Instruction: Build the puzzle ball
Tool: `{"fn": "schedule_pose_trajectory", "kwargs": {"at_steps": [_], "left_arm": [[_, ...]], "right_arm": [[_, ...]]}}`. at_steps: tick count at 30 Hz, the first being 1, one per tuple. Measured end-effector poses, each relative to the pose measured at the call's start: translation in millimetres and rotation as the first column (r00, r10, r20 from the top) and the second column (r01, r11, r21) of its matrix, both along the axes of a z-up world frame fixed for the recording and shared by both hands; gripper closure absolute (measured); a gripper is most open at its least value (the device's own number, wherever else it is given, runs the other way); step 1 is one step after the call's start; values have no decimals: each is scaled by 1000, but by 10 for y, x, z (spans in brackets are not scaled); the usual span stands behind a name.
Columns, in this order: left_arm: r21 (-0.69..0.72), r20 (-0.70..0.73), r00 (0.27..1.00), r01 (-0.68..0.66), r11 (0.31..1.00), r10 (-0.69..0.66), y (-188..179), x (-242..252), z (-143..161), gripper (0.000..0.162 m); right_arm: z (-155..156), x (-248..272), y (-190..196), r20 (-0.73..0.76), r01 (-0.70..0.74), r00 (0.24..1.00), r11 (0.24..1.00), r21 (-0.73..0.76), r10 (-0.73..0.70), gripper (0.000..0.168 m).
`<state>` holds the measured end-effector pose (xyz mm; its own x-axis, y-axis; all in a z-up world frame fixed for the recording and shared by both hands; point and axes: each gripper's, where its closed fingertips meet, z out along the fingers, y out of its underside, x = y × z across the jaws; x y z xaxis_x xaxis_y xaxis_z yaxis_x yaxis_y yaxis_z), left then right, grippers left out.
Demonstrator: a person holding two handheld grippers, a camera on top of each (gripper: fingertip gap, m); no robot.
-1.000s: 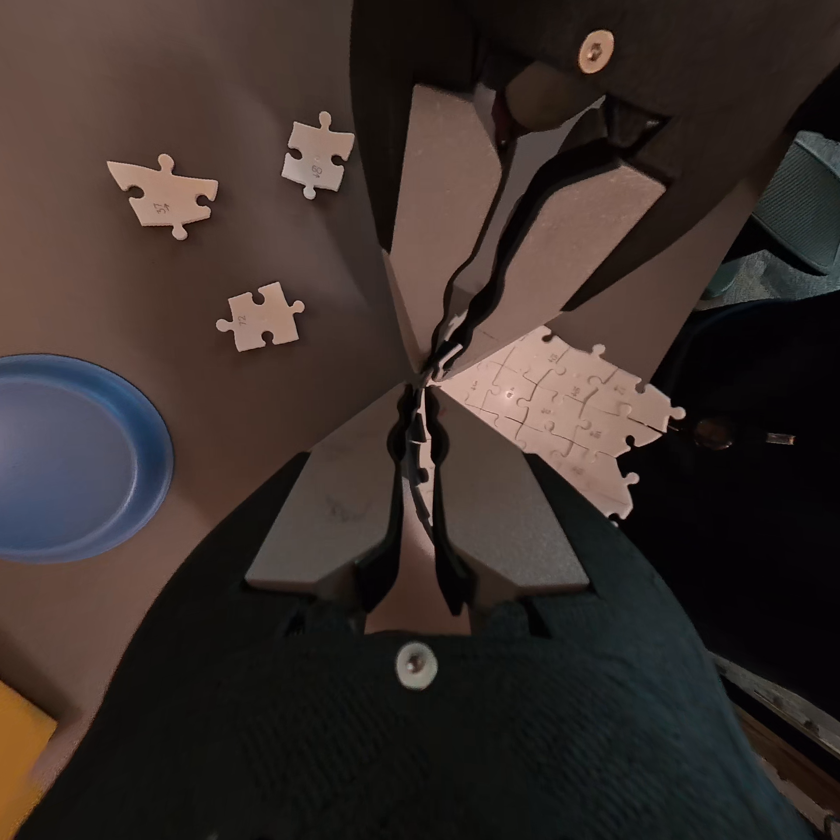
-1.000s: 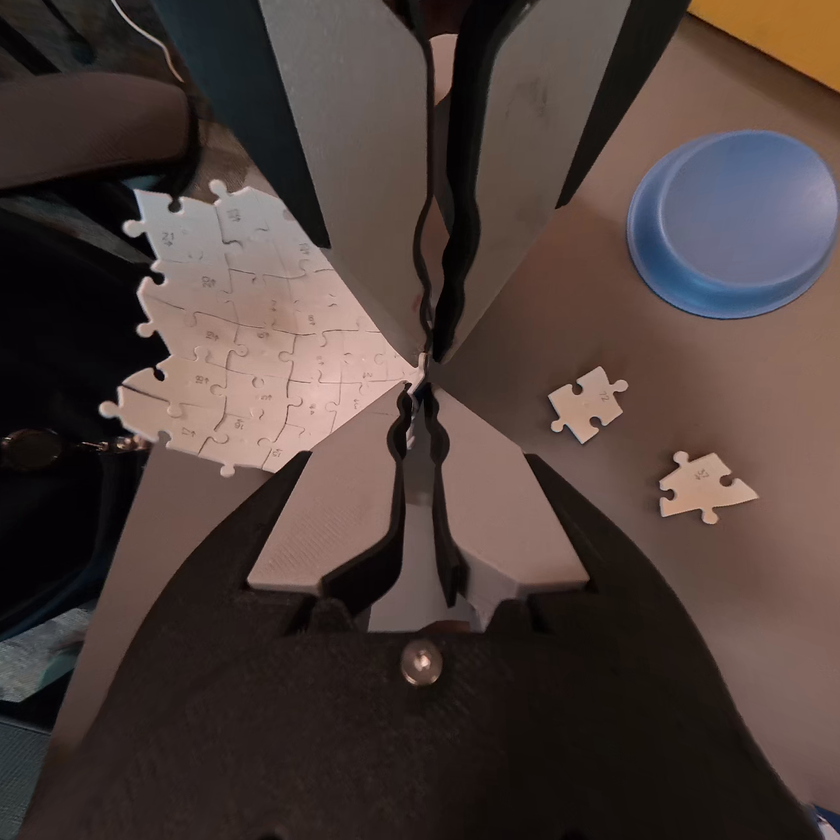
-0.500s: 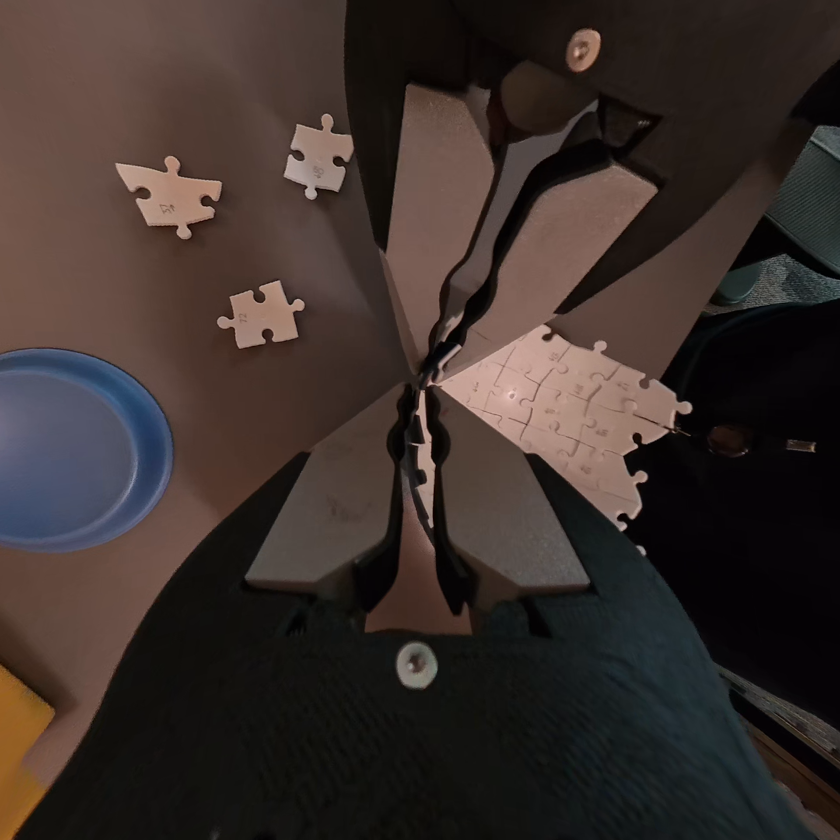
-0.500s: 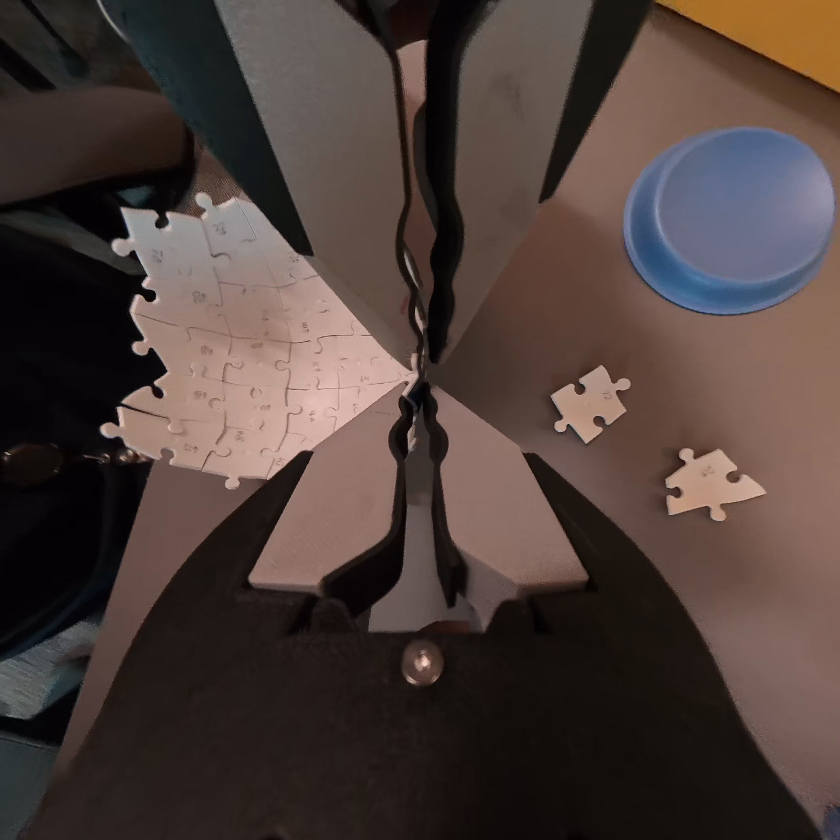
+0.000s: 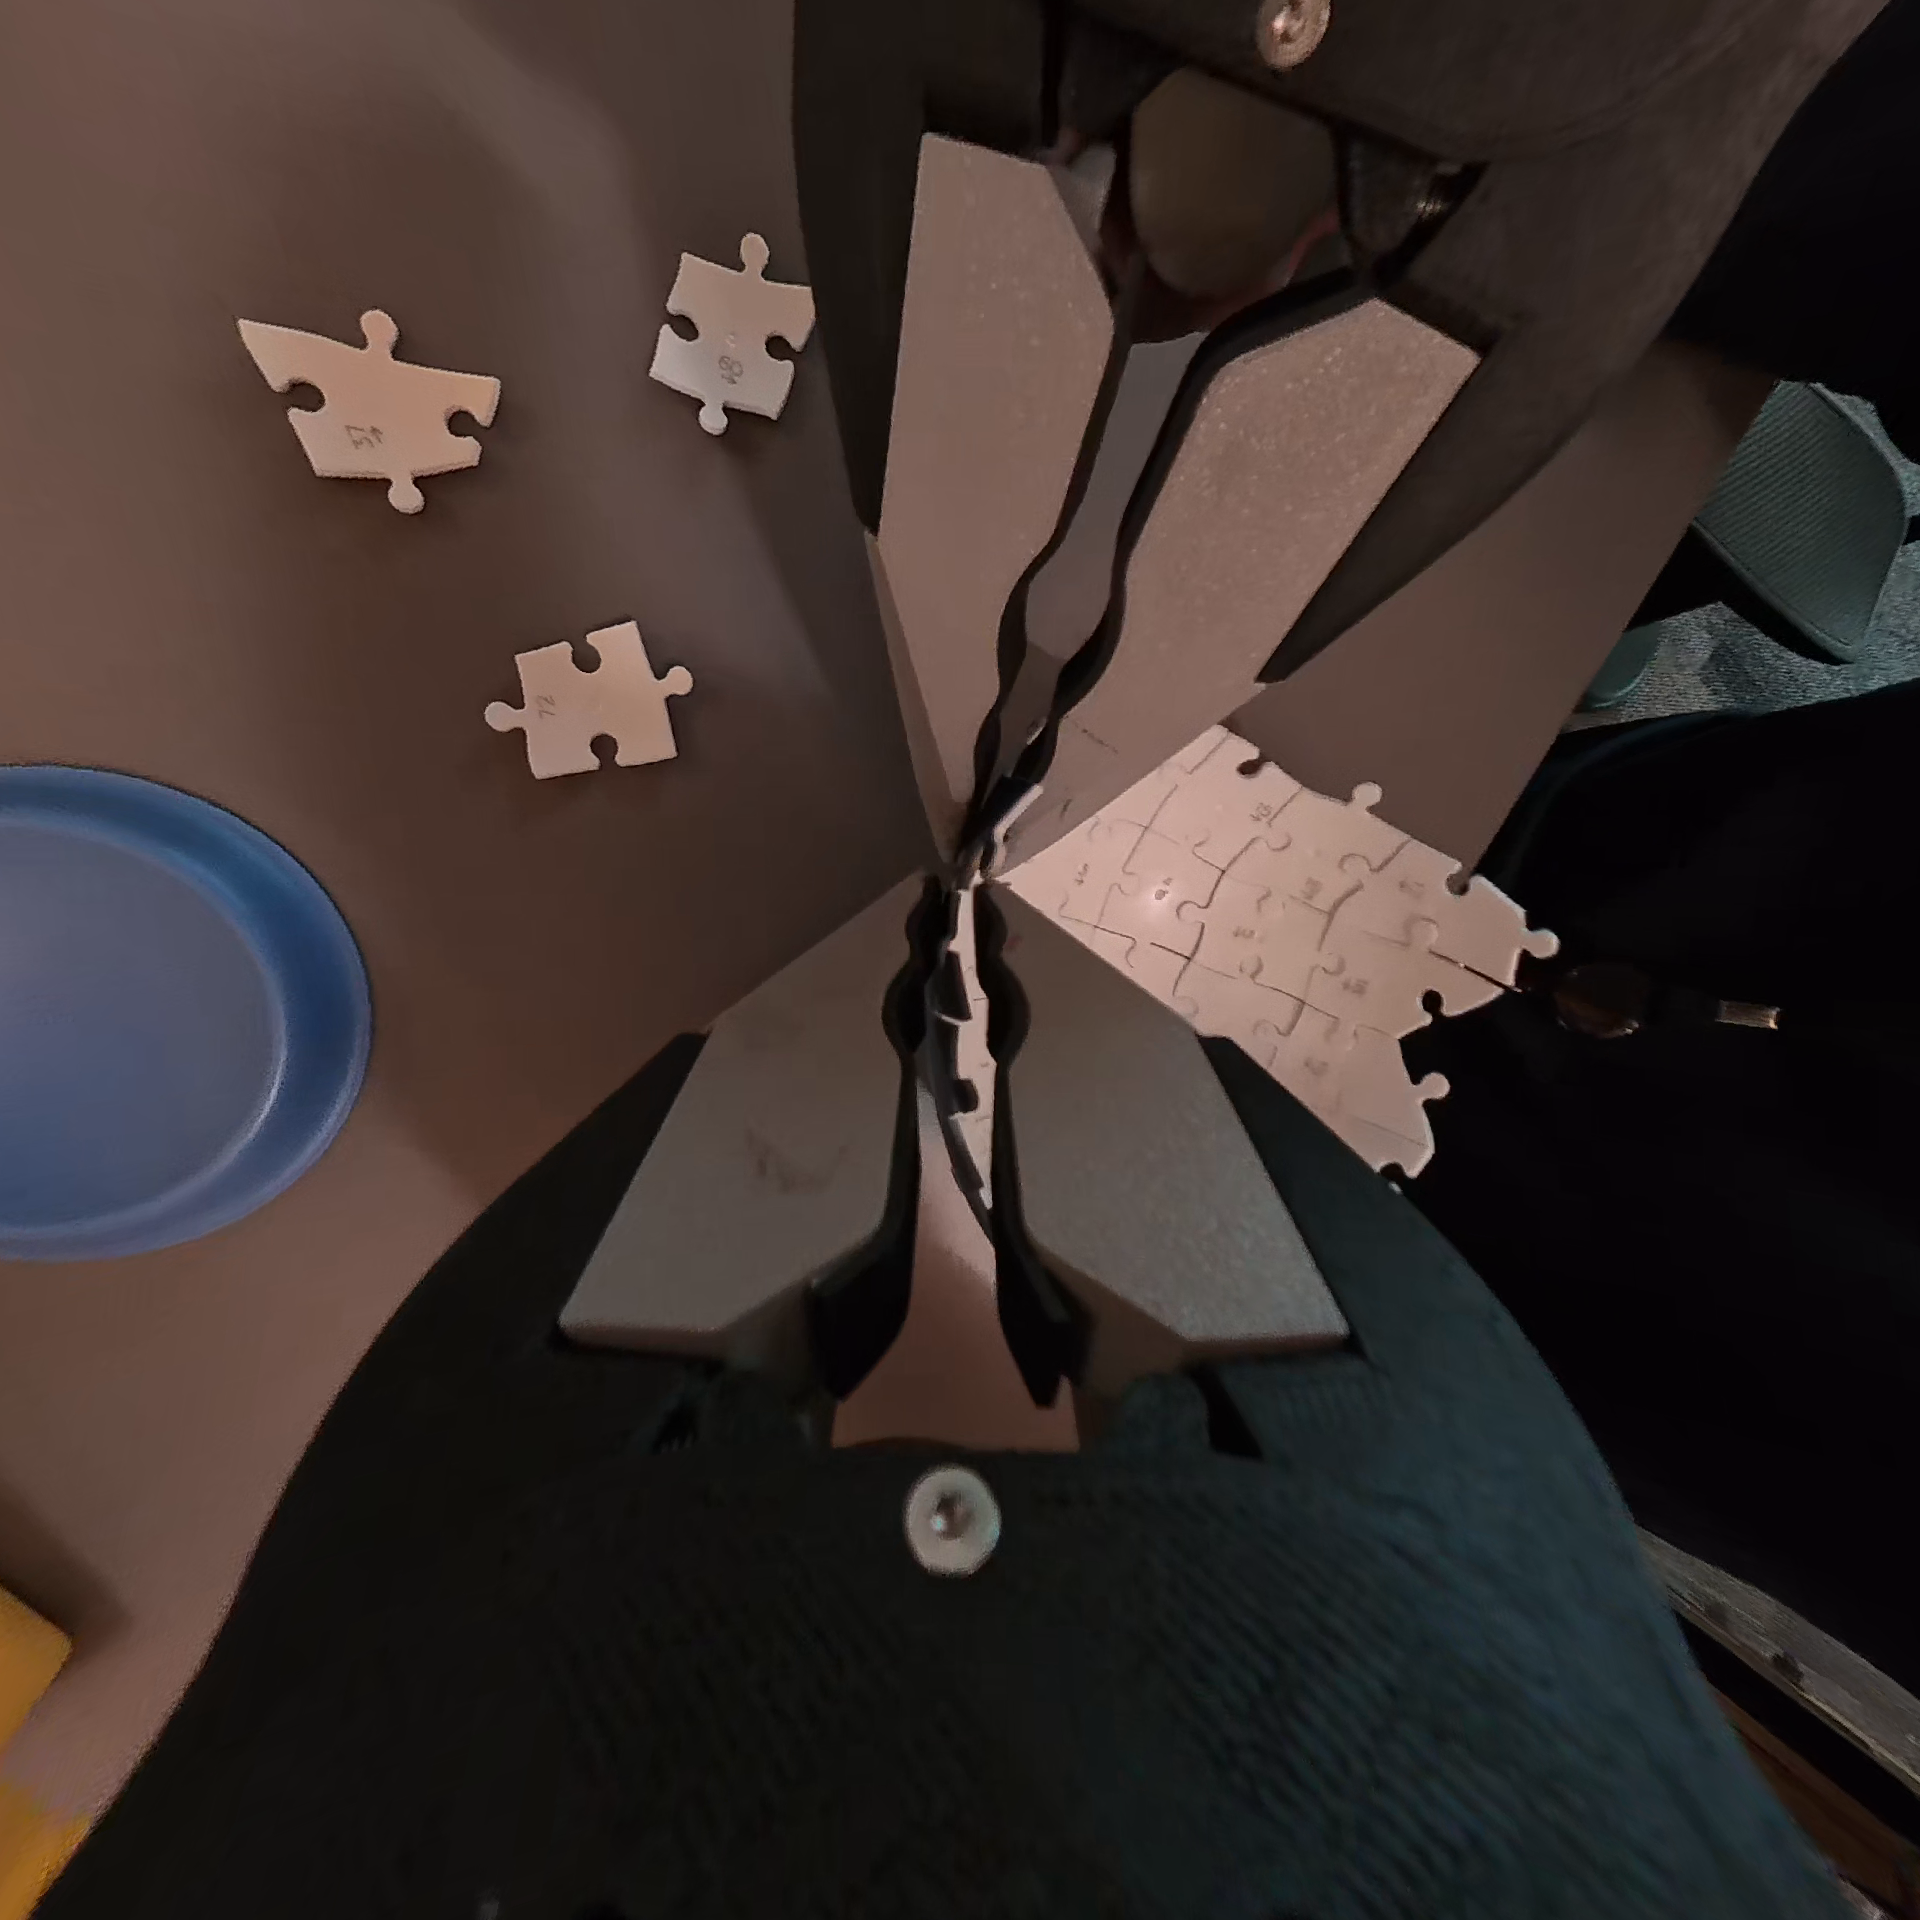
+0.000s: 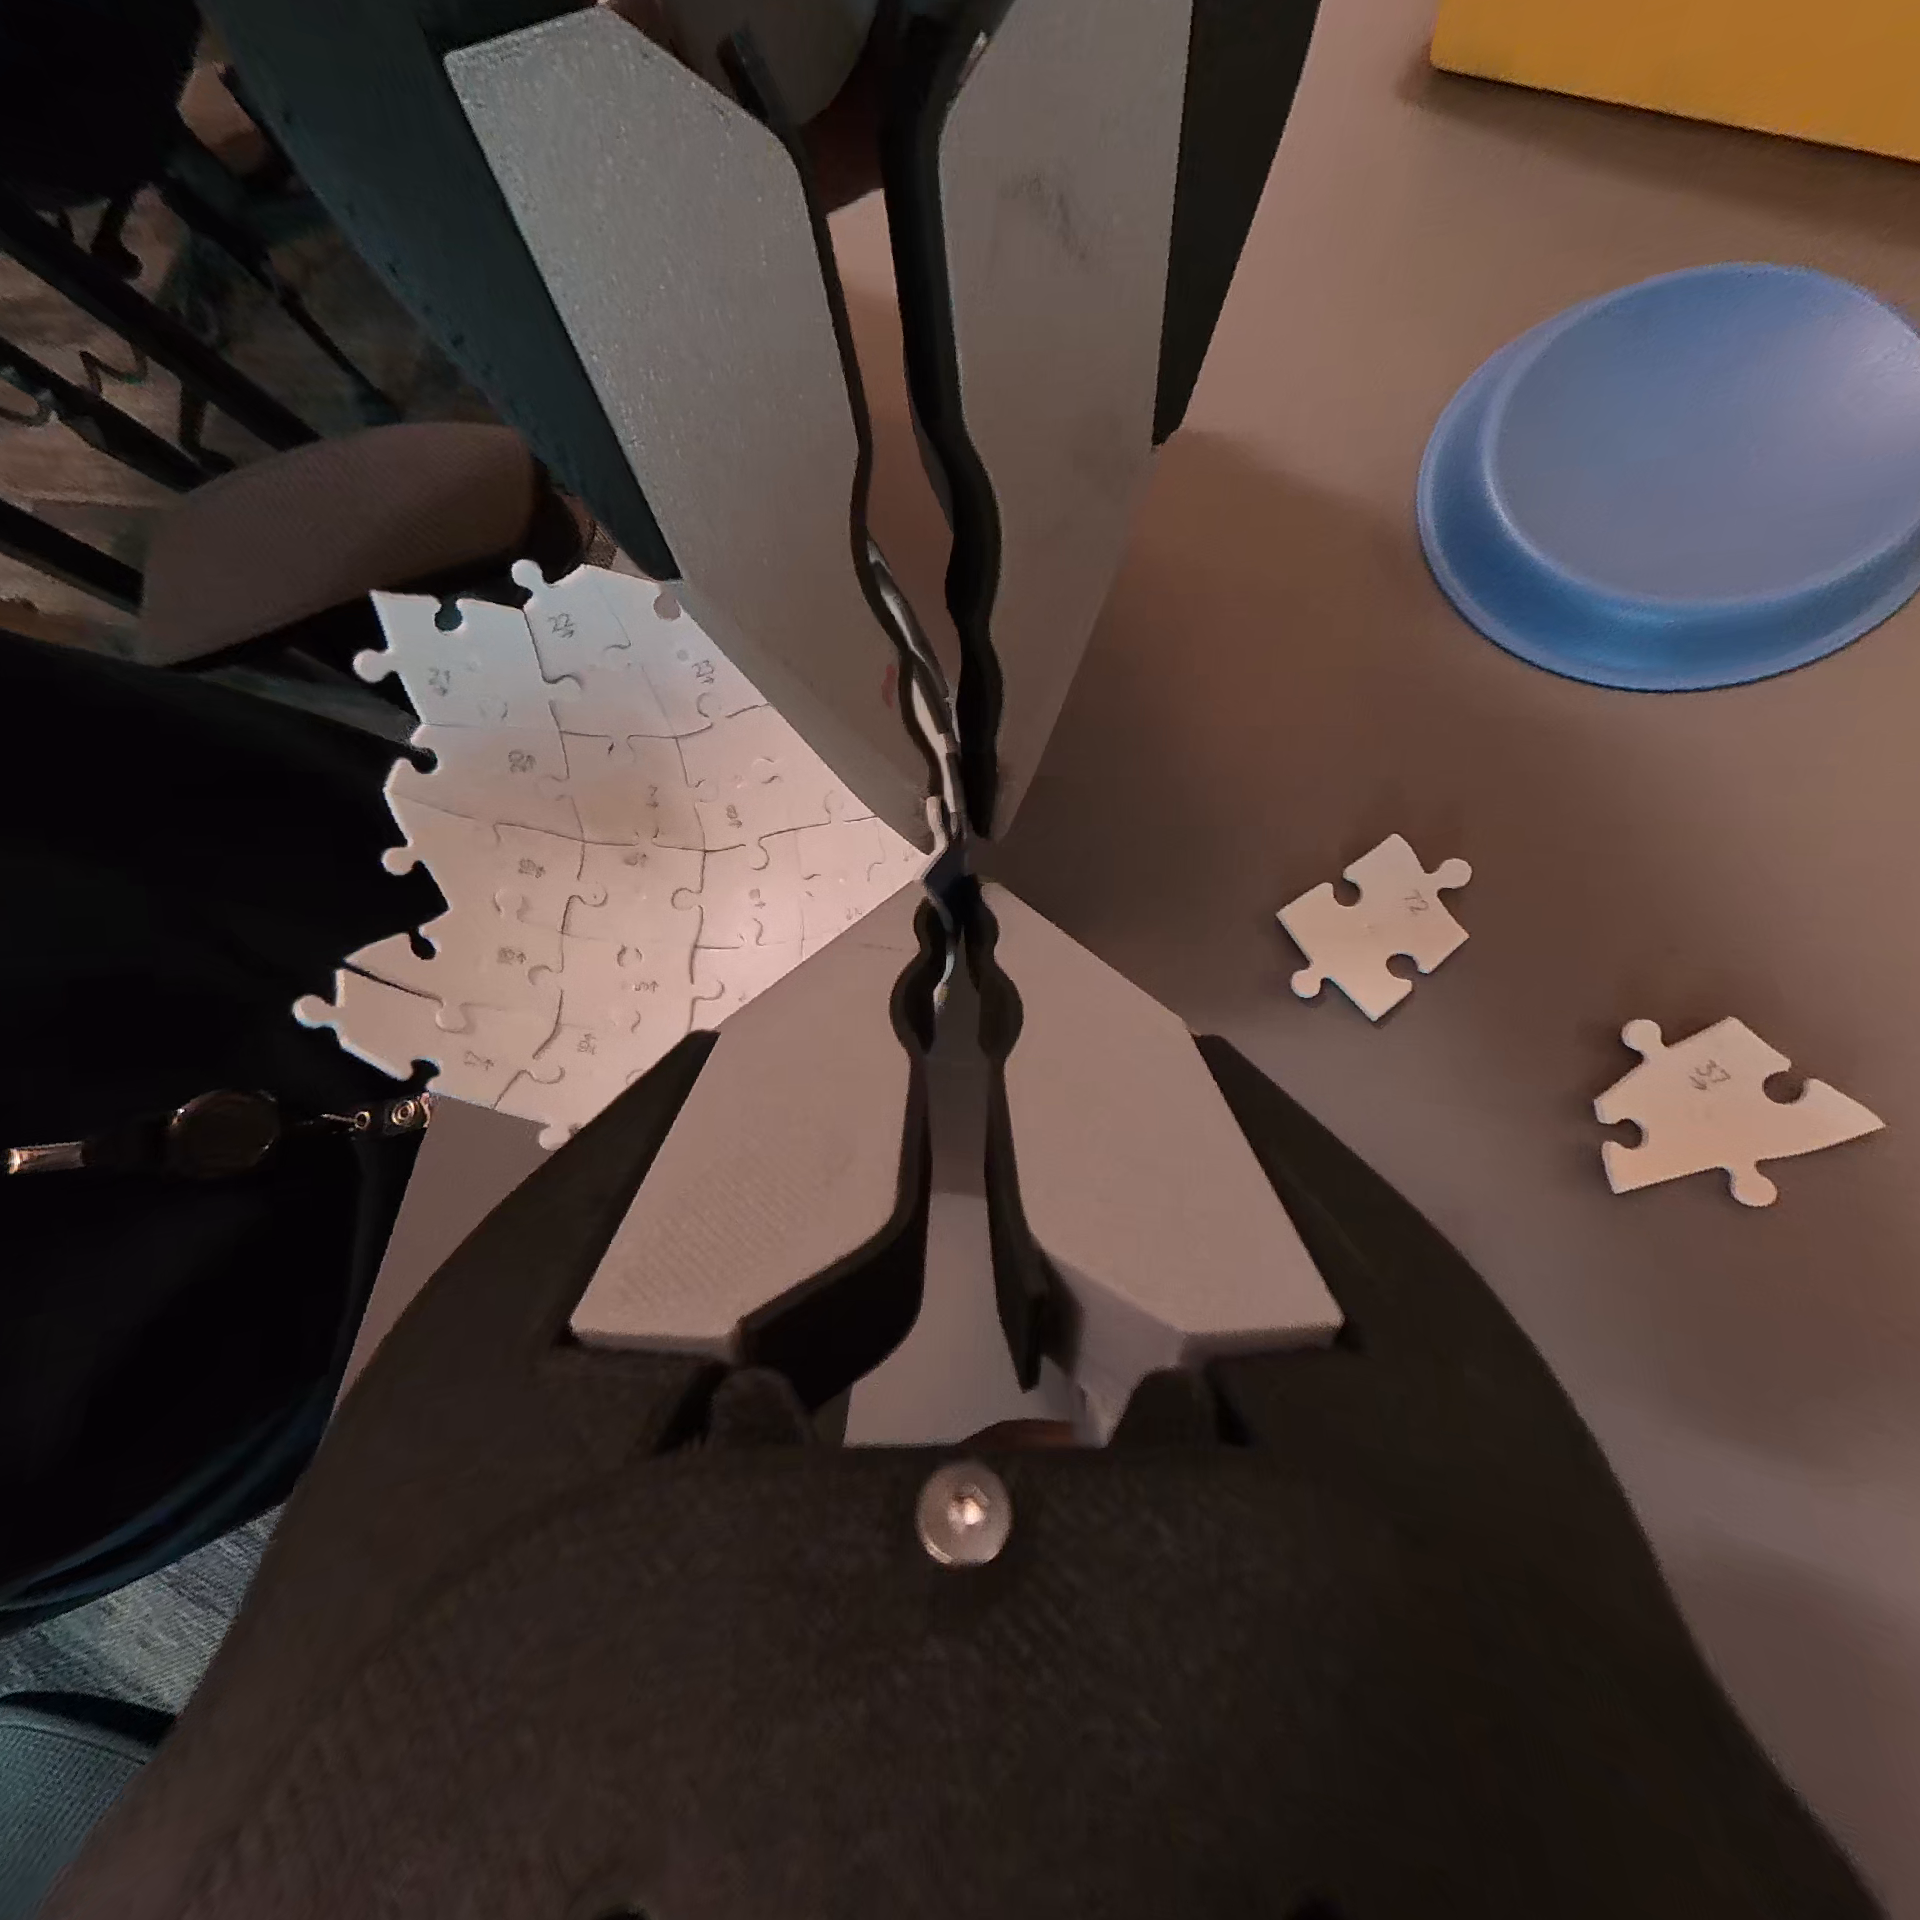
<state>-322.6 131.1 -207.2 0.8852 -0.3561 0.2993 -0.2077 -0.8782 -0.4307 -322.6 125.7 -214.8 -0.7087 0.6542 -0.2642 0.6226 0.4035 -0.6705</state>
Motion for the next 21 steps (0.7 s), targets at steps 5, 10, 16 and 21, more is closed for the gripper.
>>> {"fn": "schedule_pose_trajectory", "kwargs": {"at_steps": [5, 10, 16, 21], "left_arm": [[-19, -62, 998, 22, 1000, -23, -18, -12, -9, 157], [-33, -84, 996, 17, 999, -20, -46, -52, -19, 157], [-45, -84, 996, 20, 999, -24, -70, -59, -49, 157], [-33, -93, 995, 29, 999, -32, -46, -65, -78, 161]], "right_arm": [[-3, -7, -6, 12, 10, 1000, 1000, 4, -10, 168], [-20, -1, 15, 46, 39, 998, 999, -15, -38, 168], [-22, -4, 15, 61, 50, 997, 998, -27, -48, 168], [-27, -2, 21, 60, 54, 997, 997, -49, -51, 168]]}}
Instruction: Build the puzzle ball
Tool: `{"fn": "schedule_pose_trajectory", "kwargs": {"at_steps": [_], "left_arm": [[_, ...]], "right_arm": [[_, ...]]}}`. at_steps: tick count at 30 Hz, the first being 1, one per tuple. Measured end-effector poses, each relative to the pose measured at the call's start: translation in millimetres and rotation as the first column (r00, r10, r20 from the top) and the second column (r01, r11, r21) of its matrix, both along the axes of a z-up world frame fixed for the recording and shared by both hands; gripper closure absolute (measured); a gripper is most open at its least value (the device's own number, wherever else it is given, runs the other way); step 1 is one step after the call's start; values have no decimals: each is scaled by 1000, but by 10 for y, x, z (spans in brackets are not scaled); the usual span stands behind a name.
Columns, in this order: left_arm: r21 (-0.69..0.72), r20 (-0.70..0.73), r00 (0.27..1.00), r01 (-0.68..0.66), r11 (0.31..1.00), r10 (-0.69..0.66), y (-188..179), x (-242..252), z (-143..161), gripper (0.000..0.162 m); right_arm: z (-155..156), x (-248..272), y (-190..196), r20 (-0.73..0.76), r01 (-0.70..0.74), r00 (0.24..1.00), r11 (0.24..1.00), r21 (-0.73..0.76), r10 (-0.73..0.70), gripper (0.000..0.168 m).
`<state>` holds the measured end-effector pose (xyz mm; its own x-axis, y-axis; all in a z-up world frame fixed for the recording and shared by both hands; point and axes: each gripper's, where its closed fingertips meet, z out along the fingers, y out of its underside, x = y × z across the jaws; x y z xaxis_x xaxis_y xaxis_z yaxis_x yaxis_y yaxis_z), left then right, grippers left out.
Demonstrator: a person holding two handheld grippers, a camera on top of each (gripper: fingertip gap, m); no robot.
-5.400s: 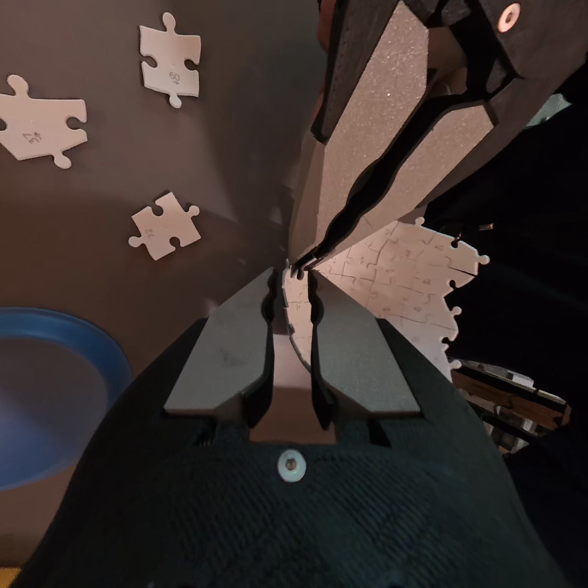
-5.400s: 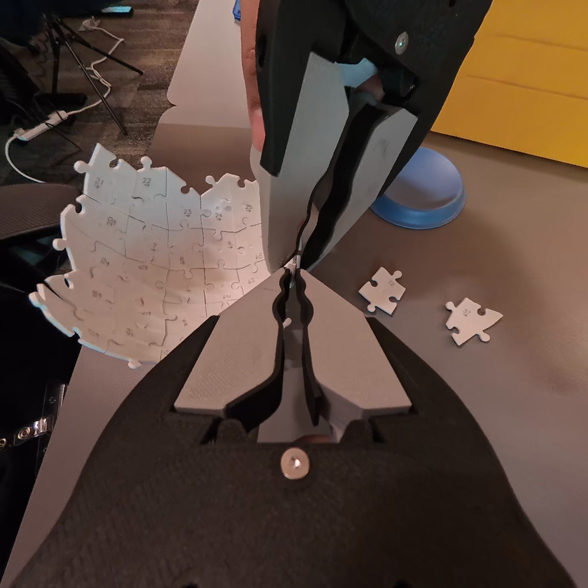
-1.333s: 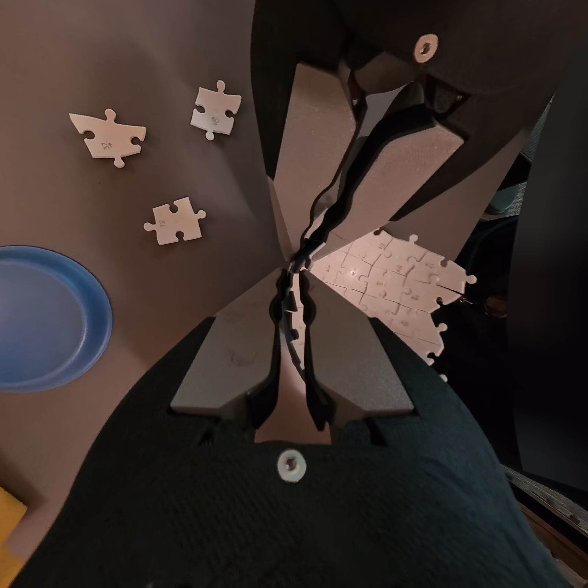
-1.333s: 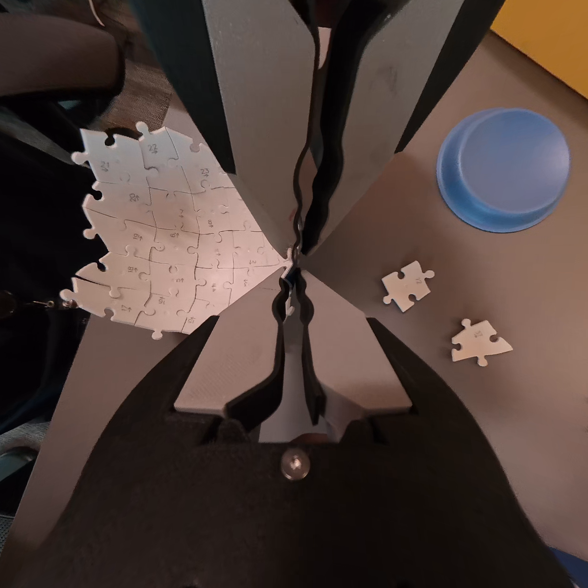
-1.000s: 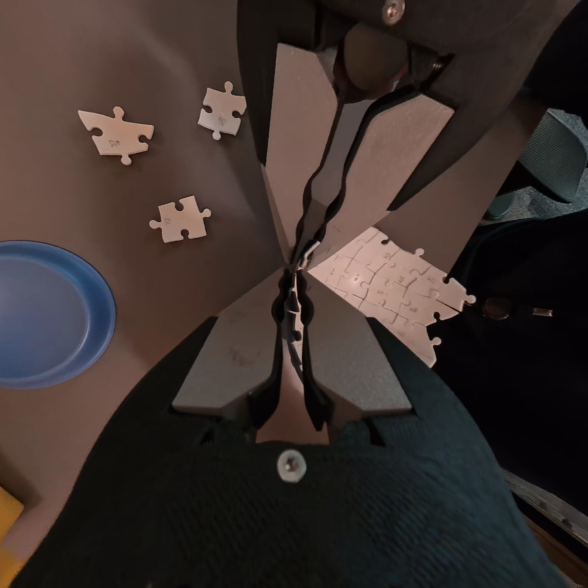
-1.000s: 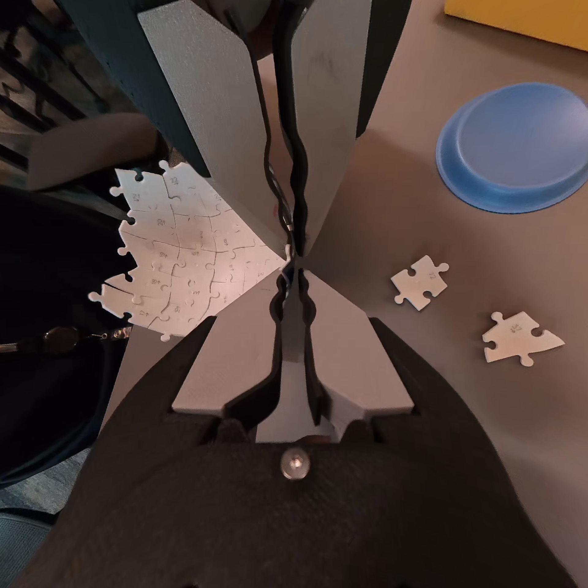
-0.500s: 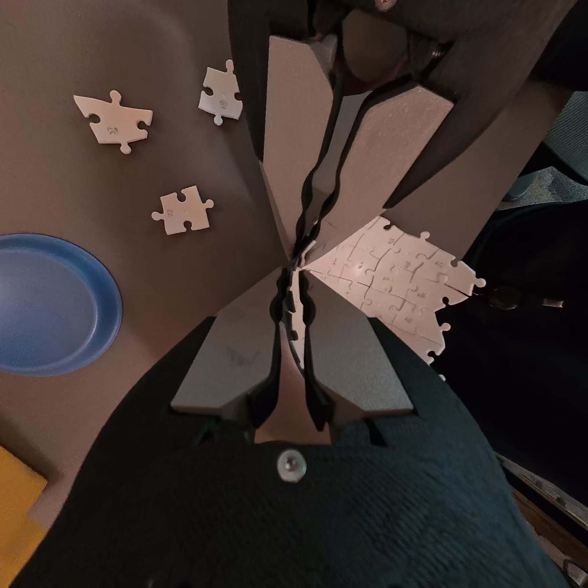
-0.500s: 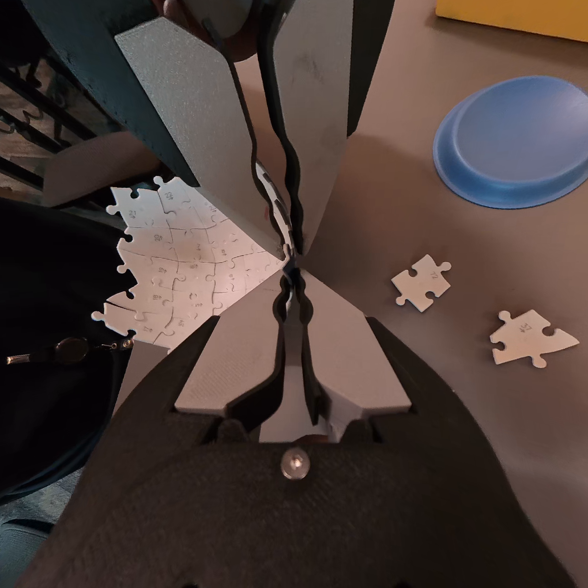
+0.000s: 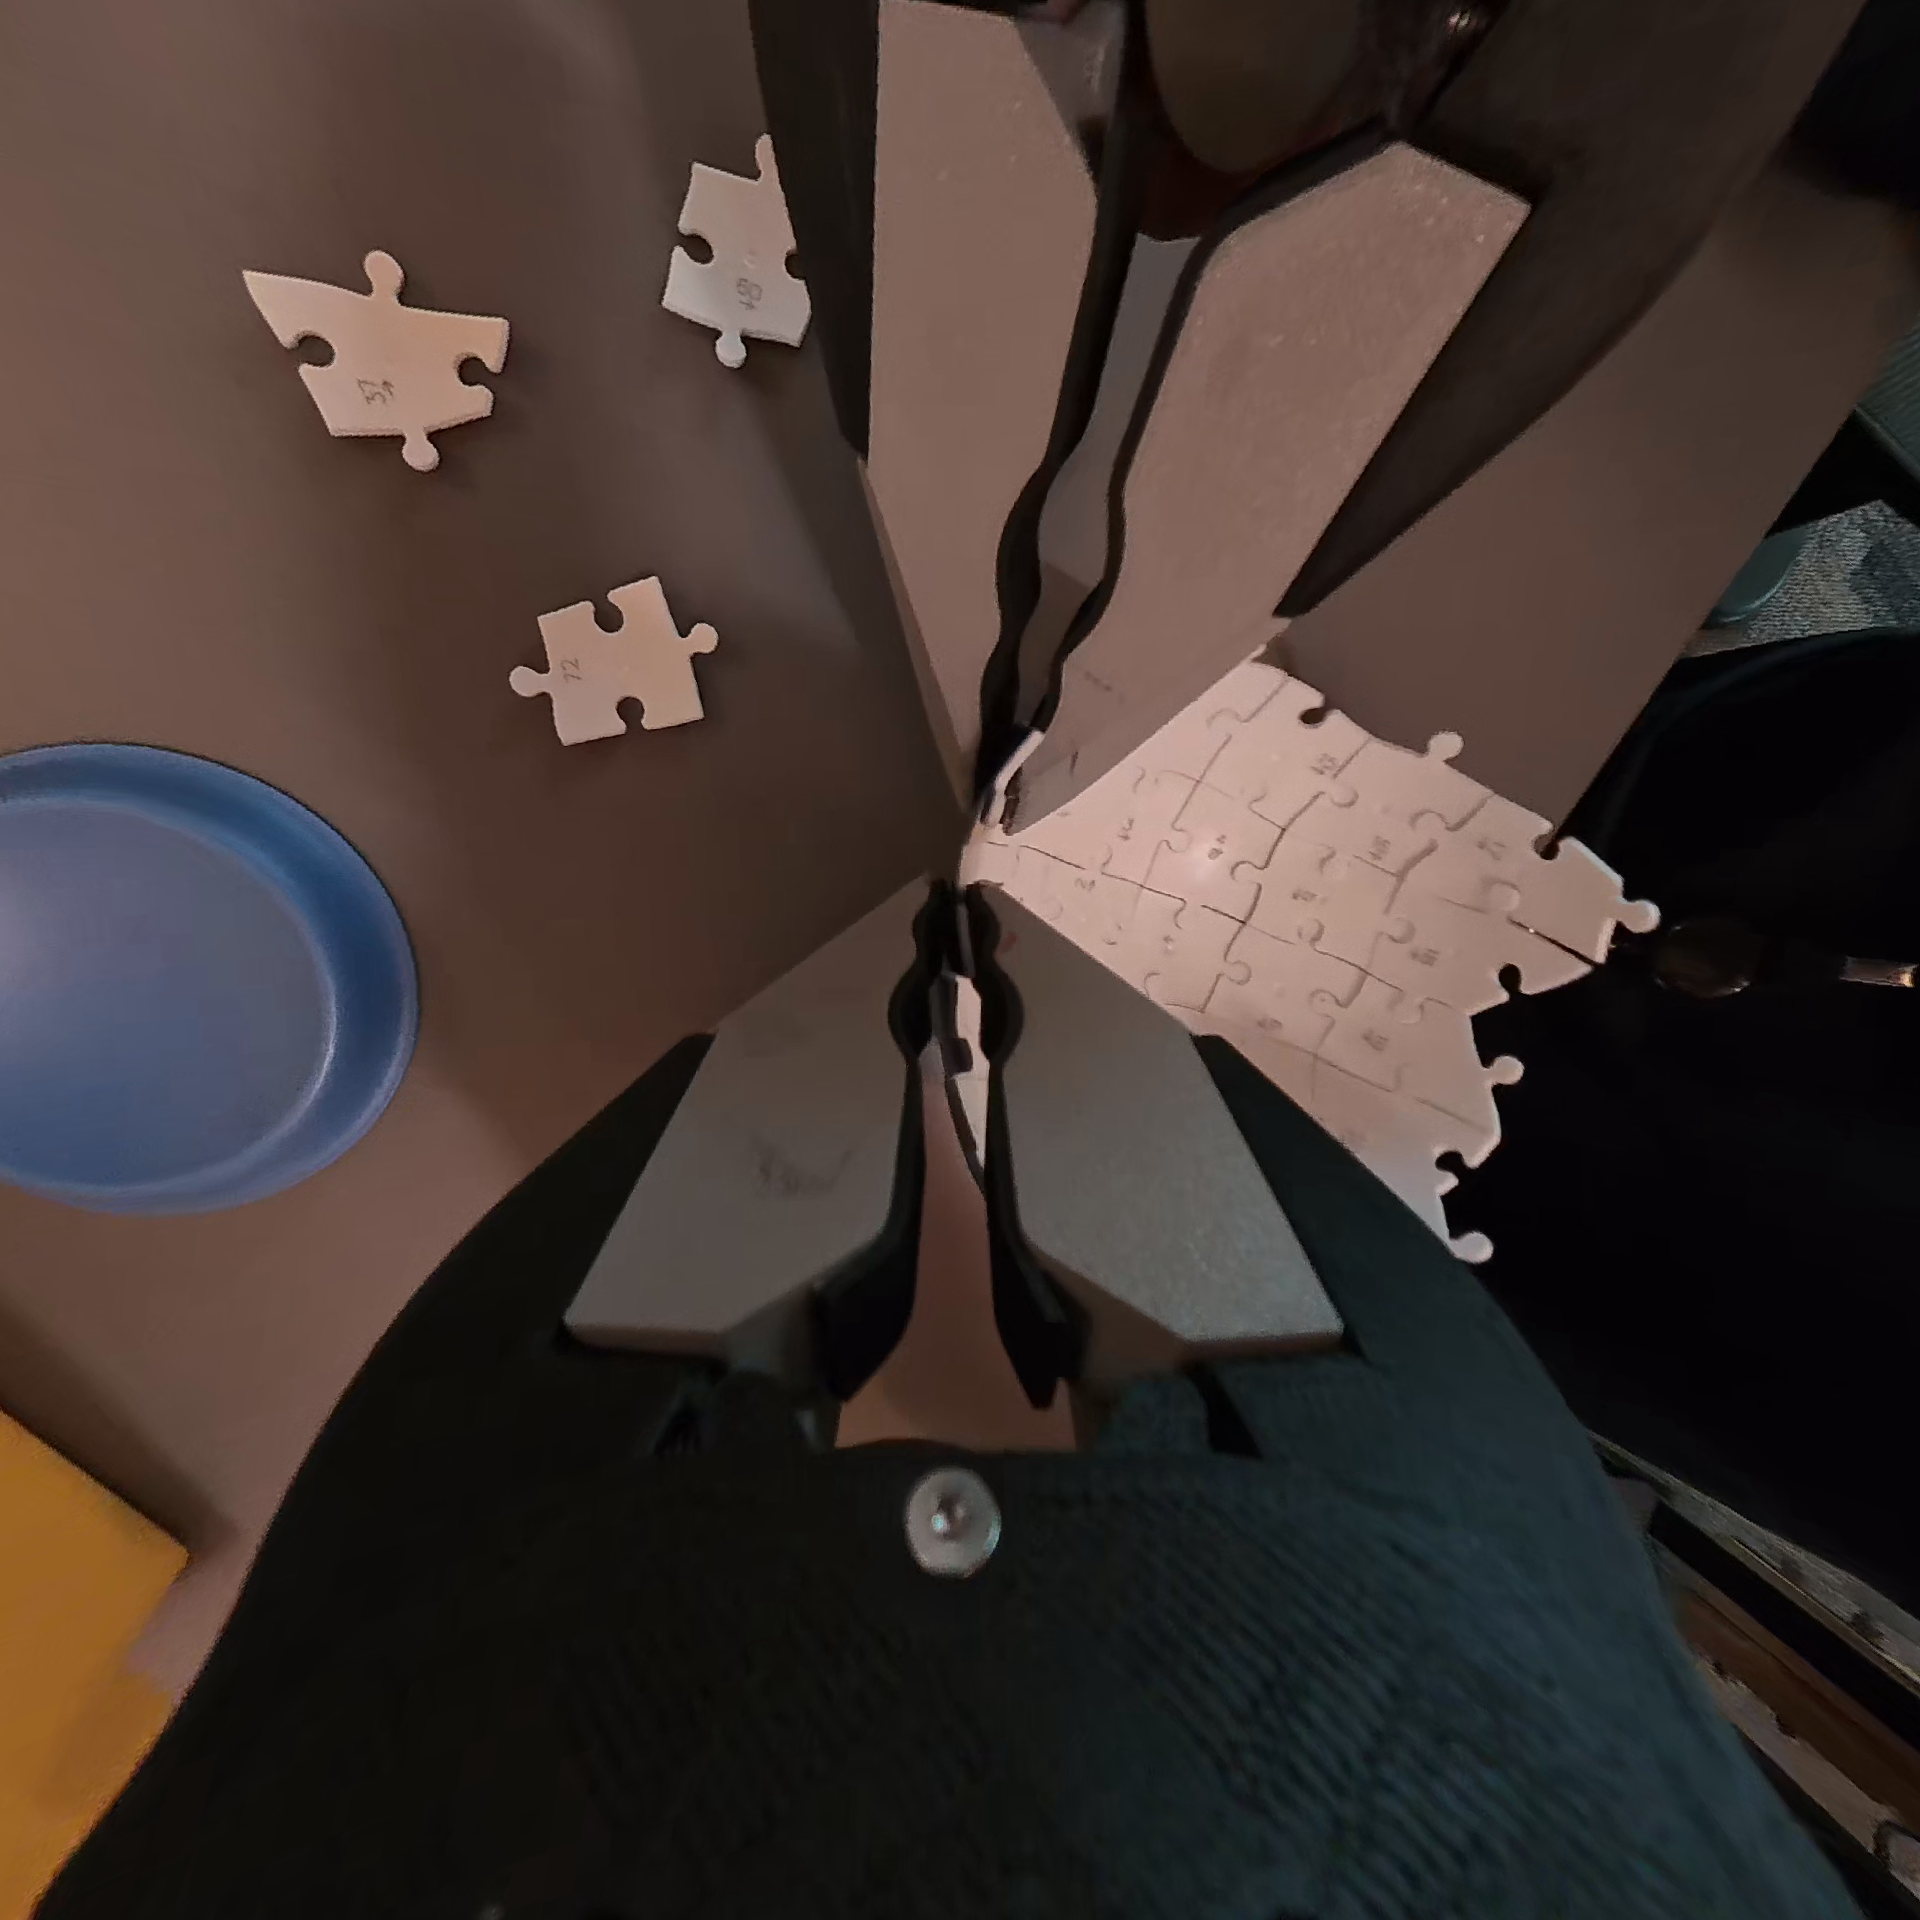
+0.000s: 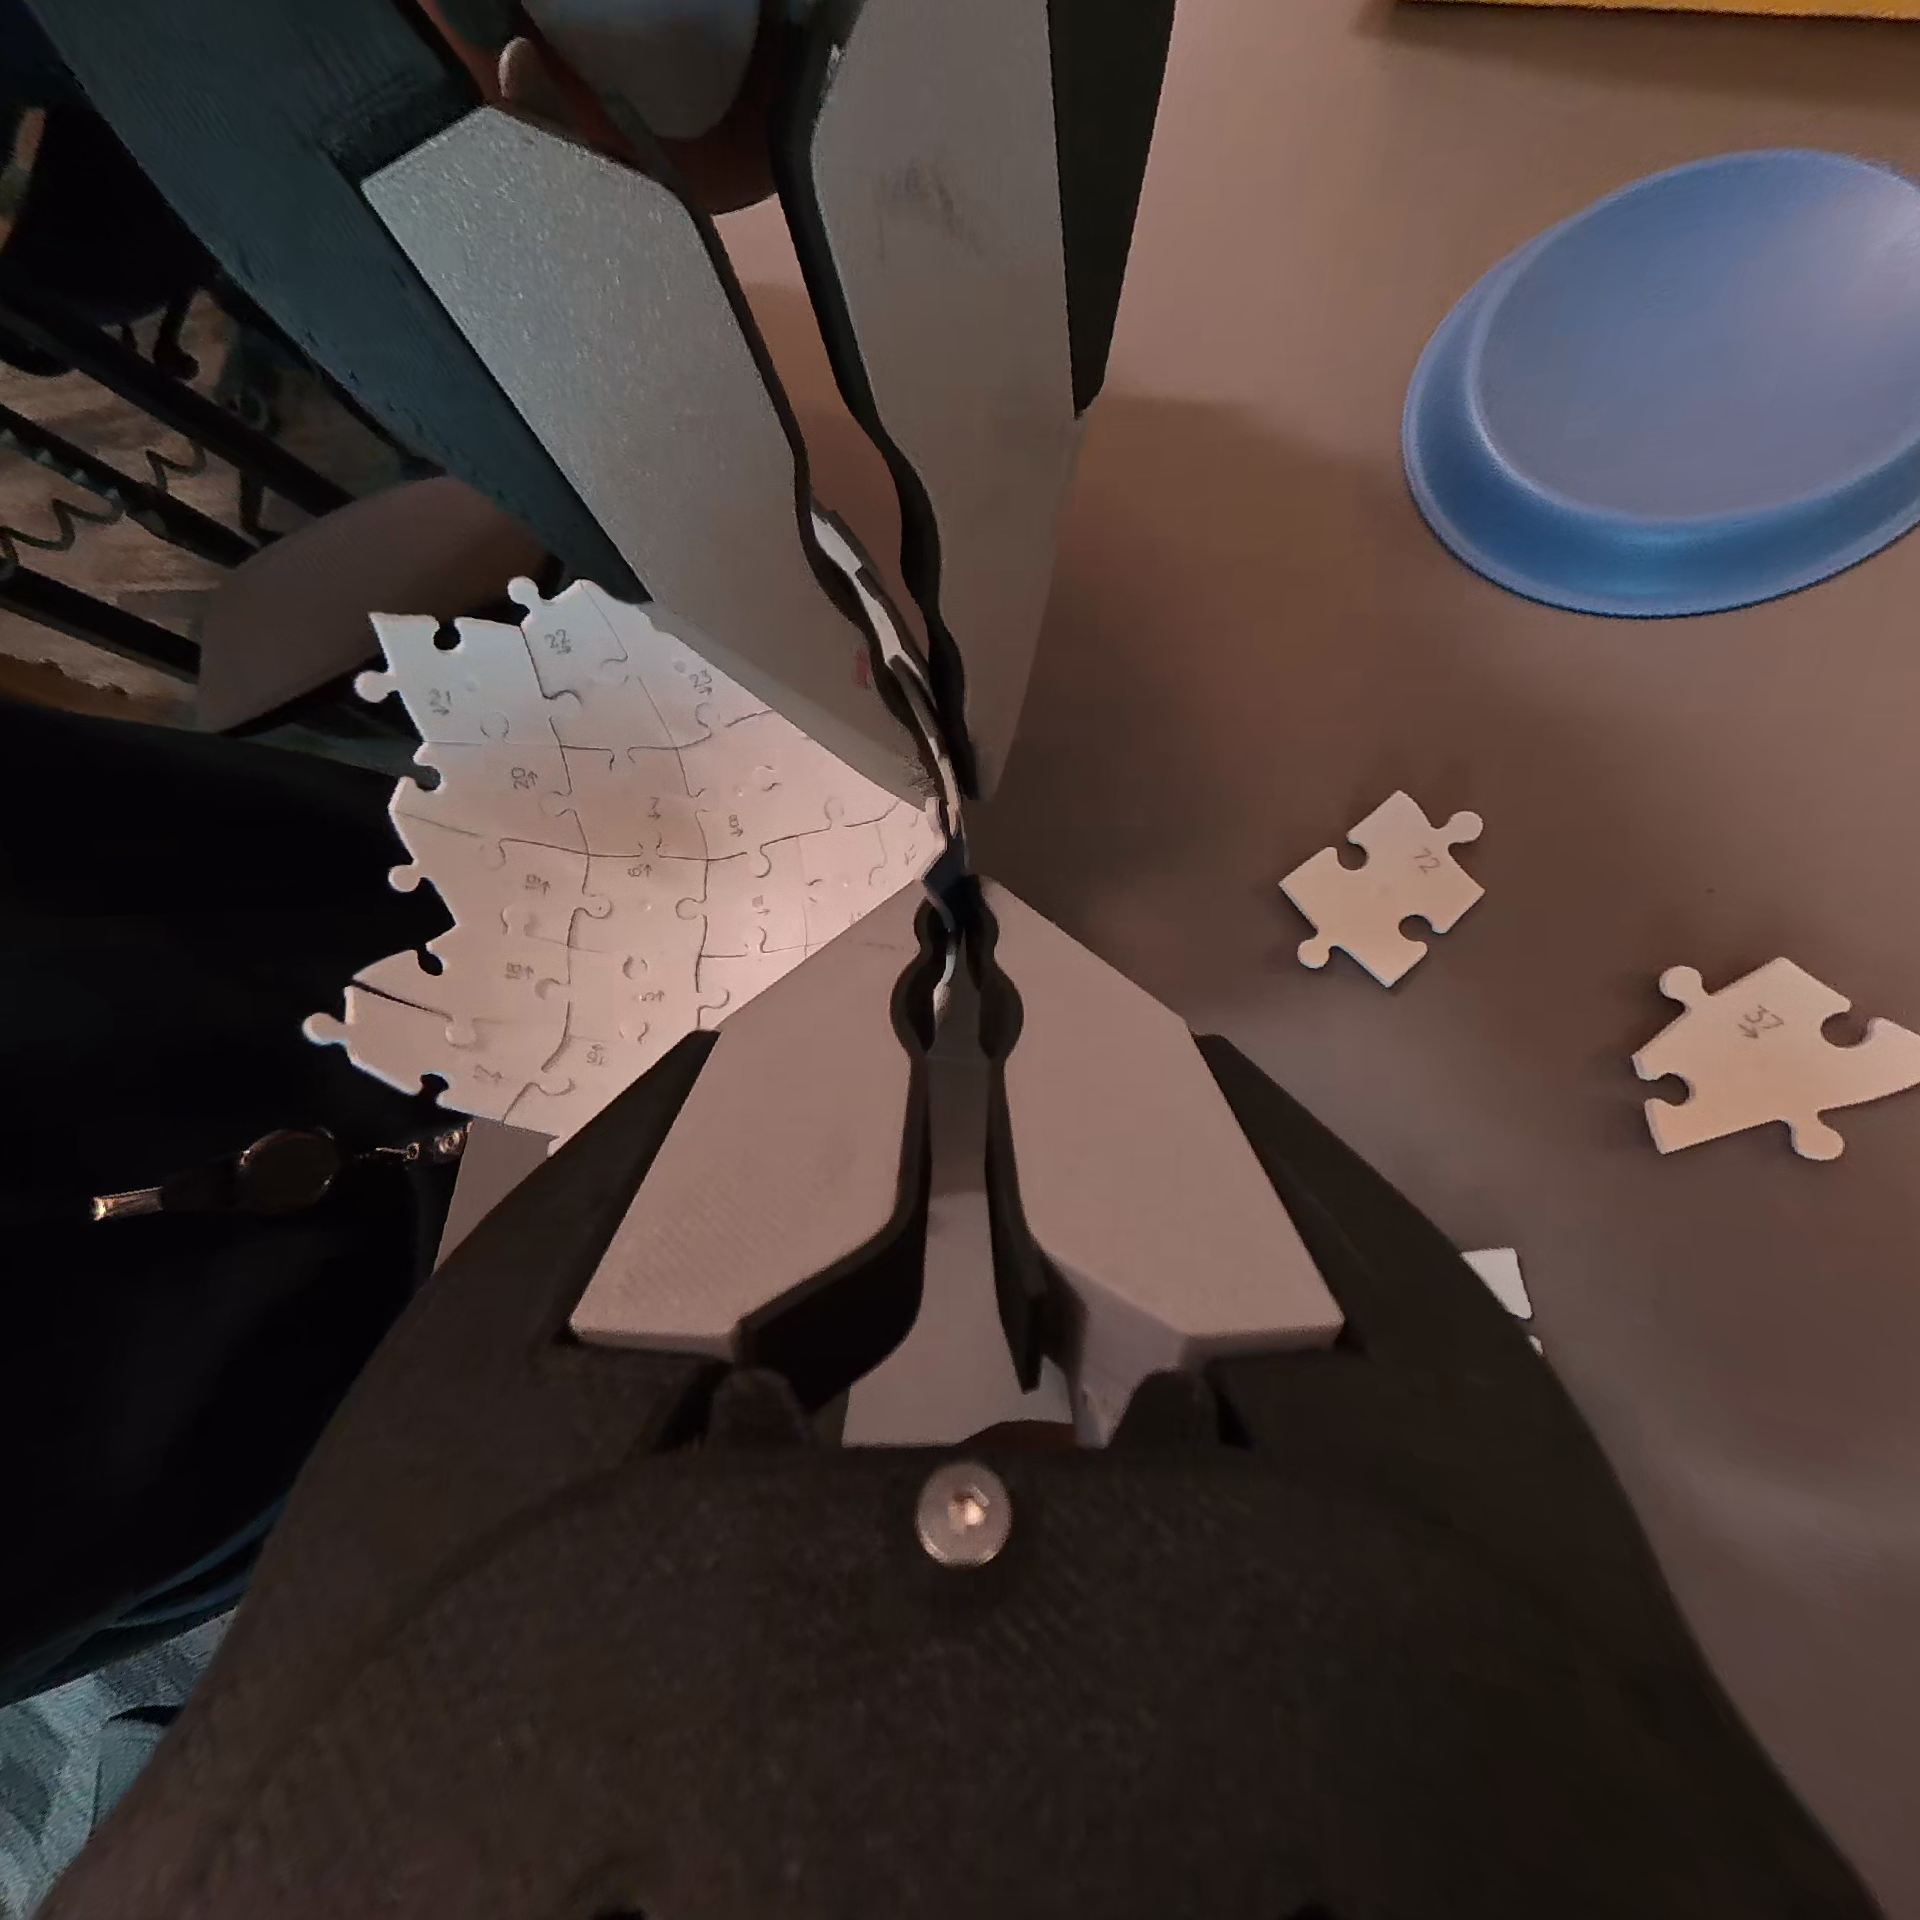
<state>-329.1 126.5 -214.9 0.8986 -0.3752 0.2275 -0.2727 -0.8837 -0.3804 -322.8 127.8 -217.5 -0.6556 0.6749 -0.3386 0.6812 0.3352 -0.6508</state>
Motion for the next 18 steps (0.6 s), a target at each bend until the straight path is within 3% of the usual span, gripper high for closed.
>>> {"fn": "schedule_pose_trajectory", "kwargs": {"at_steps": [11, 18], "left_arm": [[1, 21, 1000, -2, 1000, 2, -11, 2, 17, 161], [-7, 23, 1000, -9, 1000, 9, -16, -4, 18, 161]], "right_arm": [[29, -19, -2, -25, -15, 1000, 999, -38, 14, 162], [89, -60, -38, -78, -23, 997, 999, -36, 20, 166]]}}
